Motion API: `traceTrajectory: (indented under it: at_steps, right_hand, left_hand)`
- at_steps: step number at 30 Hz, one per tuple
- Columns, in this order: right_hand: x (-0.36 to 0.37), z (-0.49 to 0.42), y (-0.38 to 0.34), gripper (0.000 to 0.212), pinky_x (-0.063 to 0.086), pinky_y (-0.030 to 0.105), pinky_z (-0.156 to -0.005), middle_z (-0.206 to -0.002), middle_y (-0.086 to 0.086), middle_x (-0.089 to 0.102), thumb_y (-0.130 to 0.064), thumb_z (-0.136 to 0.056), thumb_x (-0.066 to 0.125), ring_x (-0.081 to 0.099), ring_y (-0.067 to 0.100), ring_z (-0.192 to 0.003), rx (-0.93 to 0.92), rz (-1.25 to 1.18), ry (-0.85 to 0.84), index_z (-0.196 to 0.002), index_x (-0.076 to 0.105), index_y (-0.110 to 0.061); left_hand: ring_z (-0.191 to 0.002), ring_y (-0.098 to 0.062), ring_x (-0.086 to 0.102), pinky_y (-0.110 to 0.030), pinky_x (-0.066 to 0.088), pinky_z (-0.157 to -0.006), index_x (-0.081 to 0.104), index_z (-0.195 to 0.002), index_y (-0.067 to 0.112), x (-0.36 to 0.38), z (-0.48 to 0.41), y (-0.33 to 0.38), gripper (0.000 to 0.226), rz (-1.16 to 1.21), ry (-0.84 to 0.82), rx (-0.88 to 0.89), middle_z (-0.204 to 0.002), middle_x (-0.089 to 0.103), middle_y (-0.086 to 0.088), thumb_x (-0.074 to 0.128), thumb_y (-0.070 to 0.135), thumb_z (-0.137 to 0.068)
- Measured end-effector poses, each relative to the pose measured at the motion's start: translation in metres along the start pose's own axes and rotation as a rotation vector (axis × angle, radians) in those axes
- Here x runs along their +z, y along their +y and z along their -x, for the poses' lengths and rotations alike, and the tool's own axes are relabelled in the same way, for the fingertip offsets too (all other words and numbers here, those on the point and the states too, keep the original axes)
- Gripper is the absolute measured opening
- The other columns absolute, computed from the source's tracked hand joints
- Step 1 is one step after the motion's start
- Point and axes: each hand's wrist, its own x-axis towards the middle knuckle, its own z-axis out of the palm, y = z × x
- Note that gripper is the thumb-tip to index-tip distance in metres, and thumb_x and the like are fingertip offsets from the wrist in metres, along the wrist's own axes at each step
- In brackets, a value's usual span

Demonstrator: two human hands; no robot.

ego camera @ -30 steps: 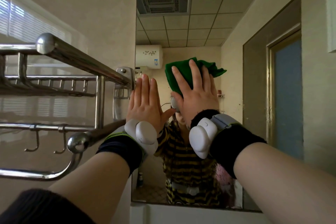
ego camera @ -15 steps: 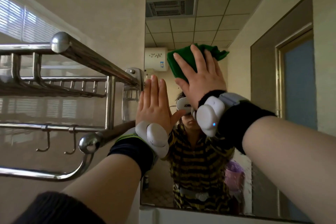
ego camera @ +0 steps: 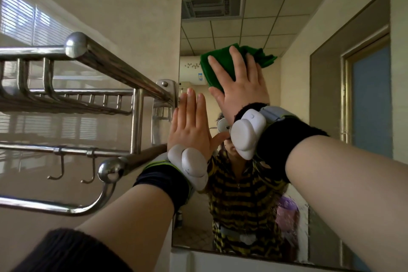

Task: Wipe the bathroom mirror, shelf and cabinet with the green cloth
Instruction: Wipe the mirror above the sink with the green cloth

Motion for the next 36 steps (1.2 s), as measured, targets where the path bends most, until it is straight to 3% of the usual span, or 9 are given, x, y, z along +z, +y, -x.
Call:
traceTrajectory:
  at_steps: [4,8,13,18,21,24,28,33,36]
  right_hand:
    - [0.003,0.021,-0.007,0.057,0.003,0.043,-0.113,-0.155,0.005,0.012,-0.052,-0.091,0.037,0.009,0.034,-0.139,-0.036,-0.008,-0.022,-0.144,0.019,-0.041]
    - [0.003,0.037,-0.014,0.058,0.001,0.042,-0.113,-0.155,0.003,0.01,-0.053,-0.089,0.031,0.006,0.032,-0.139,-0.049,0.0,-0.065,-0.144,0.016,-0.042]
    - [0.001,0.035,-0.013,0.059,-0.001,0.042,-0.113,-0.156,0.0,0.003,-0.054,-0.089,0.029,0.0,0.03,-0.14,-0.078,-0.013,-0.117,-0.144,0.009,-0.044]
    - [0.001,0.023,-0.015,0.058,-0.003,0.042,-0.113,-0.156,0.0,0.001,-0.053,-0.091,0.033,-0.001,0.03,-0.14,-0.079,-0.031,-0.116,-0.144,0.009,-0.044]
    - [0.003,0.002,-0.02,0.058,-0.006,0.042,-0.112,-0.155,-0.003,-0.008,-0.052,-0.093,0.032,-0.006,0.029,-0.139,-0.065,-0.07,-0.166,-0.143,0.005,-0.046]
    - [0.004,-0.019,-0.026,0.059,-0.006,0.044,-0.112,-0.154,-0.004,-0.011,-0.048,-0.094,0.035,-0.008,0.03,-0.139,-0.06,-0.074,-0.178,-0.143,0.004,-0.046]
    - [0.006,-0.019,-0.026,0.058,-0.007,0.044,-0.112,-0.154,-0.005,-0.011,-0.048,-0.094,0.035,-0.009,0.029,-0.139,-0.064,-0.079,-0.171,-0.143,0.003,-0.047]
    - [0.005,-0.009,-0.026,0.056,-0.009,0.042,-0.111,-0.154,-0.006,-0.01,-0.052,-0.094,0.031,-0.01,0.027,-0.139,-0.099,-0.12,-0.174,-0.143,0.004,-0.047]
    - [0.005,0.005,-0.028,0.053,-0.01,0.041,-0.111,-0.153,-0.007,-0.007,-0.054,-0.093,0.025,-0.01,0.025,-0.138,-0.119,-0.154,-0.182,-0.142,0.005,-0.048]
  left_hand:
    - [-0.139,-0.033,0.025,-0.043,0.026,-0.112,0.032,-0.142,-0.002,0.008,0.002,0.0,0.101,-0.009,0.11,0.014,-0.149,0.028,-0.02,0.002,0.074,-0.083]
    - [-0.131,-0.041,0.036,-0.048,0.035,-0.107,0.041,-0.134,-0.01,0.007,0.005,0.011,0.091,0.035,0.229,-0.086,-0.141,0.038,-0.026,0.005,0.063,-0.093]
    - [-0.133,-0.037,0.036,-0.046,0.037,-0.106,0.041,-0.134,-0.009,0.006,0.003,0.012,0.086,0.024,0.216,-0.132,-0.142,0.037,-0.024,0.012,0.062,-0.094]
    - [-0.126,-0.04,0.043,-0.049,0.042,-0.101,0.047,-0.128,-0.011,-0.004,0.004,0.019,0.084,0.07,0.216,-0.194,-0.135,0.044,-0.027,-0.001,0.051,-0.098]
    - [-0.141,-0.038,0.012,-0.042,0.018,-0.116,0.021,-0.143,-0.005,0.001,0.007,0.017,0.071,-0.01,0.144,-0.194,-0.15,0.014,-0.024,-0.002,0.046,-0.1]
    - [-0.14,-0.035,0.016,-0.04,0.022,-0.115,0.024,-0.143,-0.003,0.006,0.01,0.015,0.058,-0.098,0.218,-0.218,-0.15,0.018,-0.021,0.045,0.029,-0.098]
    - [-0.142,-0.033,0.004,-0.038,0.012,-0.117,0.01,-0.144,0.002,-0.001,0.01,0.02,0.055,-0.053,0.149,-0.211,-0.152,0.005,-0.016,0.032,0.028,-0.102]
    - [-0.131,-0.036,0.038,-0.043,0.041,-0.102,0.042,-0.134,-0.006,-0.004,0.008,0.022,0.048,-0.052,0.292,-0.231,-0.141,0.039,-0.022,0.053,0.019,-0.095]
    - [-0.128,-0.036,0.042,-0.044,0.044,-0.1,0.044,-0.132,-0.007,-0.006,0.007,0.021,0.047,0.009,0.3,-0.224,-0.138,0.043,-0.023,0.047,0.024,-0.097]
